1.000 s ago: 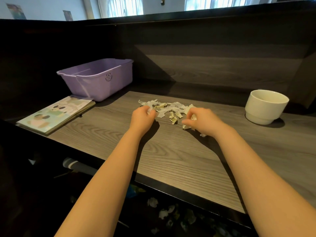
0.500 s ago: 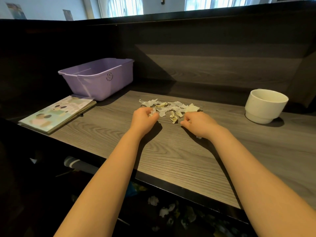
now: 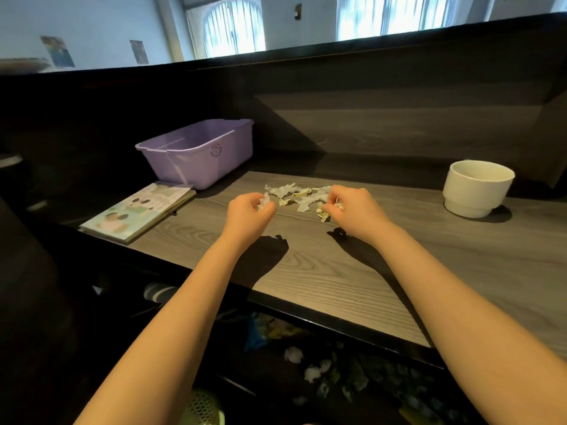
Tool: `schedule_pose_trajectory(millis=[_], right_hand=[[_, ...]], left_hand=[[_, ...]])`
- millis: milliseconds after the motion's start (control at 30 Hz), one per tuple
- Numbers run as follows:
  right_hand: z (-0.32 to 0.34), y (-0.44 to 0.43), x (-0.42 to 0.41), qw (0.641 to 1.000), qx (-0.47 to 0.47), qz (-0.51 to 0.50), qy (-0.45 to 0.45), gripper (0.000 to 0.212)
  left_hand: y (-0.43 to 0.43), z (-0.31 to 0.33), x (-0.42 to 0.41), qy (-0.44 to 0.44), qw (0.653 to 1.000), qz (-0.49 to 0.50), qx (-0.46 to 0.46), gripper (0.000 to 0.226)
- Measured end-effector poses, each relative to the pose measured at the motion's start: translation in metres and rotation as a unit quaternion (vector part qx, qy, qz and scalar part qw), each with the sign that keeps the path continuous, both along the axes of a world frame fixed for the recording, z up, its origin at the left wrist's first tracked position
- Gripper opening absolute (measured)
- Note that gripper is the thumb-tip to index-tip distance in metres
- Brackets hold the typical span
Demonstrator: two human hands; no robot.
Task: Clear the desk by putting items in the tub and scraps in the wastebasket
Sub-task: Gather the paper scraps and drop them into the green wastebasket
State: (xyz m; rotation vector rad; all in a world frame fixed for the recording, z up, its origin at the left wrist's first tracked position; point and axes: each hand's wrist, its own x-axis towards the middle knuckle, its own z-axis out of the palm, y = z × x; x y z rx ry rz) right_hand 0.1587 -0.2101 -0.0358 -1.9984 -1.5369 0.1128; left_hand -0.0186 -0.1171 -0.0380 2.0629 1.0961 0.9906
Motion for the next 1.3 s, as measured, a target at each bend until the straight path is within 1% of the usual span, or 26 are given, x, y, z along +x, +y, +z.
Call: schedule_pose_trajectory(millis=[67,167,233,333,433,533,700,767,900,967,1033,1100,1200,1233,1300], right_hand=[[0.005,-0.002,-0.009,1.000,0.024,0.012,-0.003,0.012],[0.015,-0.004,-0.026,0.999,0.036,0.026,-0.011,0.013],[0.021,-0.005,-0.040,0.998,0.044,0.043,-0.014,0.012],[0.026,-0.010,-0.068,0.995,0.060,0.076,-0.016,0.011],[0.025,-0.014,-0.099,0.991,0.072,0.100,-0.053,0.013],[0.018,-0.018,-0.134,0.988,0.076,0.124,-0.049,0.015],[-0.001,-0.018,-0.193,0.980,0.076,0.181,-0.042,0.018],[-0.012,-0.015,-0.214,0.976,0.069,0.202,-0.043,0.019],[-0.042,-0.009,-0.249,0.970,0.052,0.238,-0.023,0.016],[-0.062,-0.005,-0.264,0.968,0.038,0.246,-0.017,0.016],[-0.083,-0.001,-0.278,0.967,0.021,0.254,-0.004,0.018],[-0.106,0.006,-0.291,0.965,0.002,0.263,0.004,0.018],[-0.141,0.018,-0.308,0.962,-0.027,0.272,0.014,0.017],[-0.154,0.022,-0.313,0.961,-0.035,0.274,0.015,0.017],[-0.181,0.029,-0.321,0.959,-0.055,0.276,0.009,0.016]], left_hand=[[-0.005,0.009,-0.014,-0.005,1.000,0.008,0.024,0.019],[-0.013,0.020,-0.036,-0.014,0.997,0.014,0.069,0.031],[-0.018,0.023,-0.052,-0.018,0.996,0.018,0.090,0.031],[-0.025,0.023,-0.079,0.010,0.990,0.028,0.134,0.030],[-0.034,0.019,-0.110,0.030,0.987,0.035,0.157,0.030],[-0.044,0.009,-0.146,0.057,0.982,0.042,0.178,0.031],[-0.051,-0.020,-0.210,0.081,0.978,0.053,0.186,0.036],[-0.053,-0.033,-0.233,0.086,0.978,0.066,0.176,0.037],[-0.056,-0.066,-0.271,0.079,0.983,0.092,0.135,0.049],[-0.057,-0.084,-0.285,0.066,0.986,0.107,0.105,0.046],[-0.059,-0.102,-0.296,0.067,0.988,0.121,0.077,0.038],[-0.057,-0.122,-0.306,0.080,0.987,0.129,0.060,0.037],[-0.050,-0.155,-0.320,0.107,0.982,0.148,0.053,0.047],[-0.047,-0.168,-0.323,0.117,0.980,0.155,0.051,0.047],[-0.042,-0.192,-0.325,0.140,0.975,0.170,0.032,0.039]])
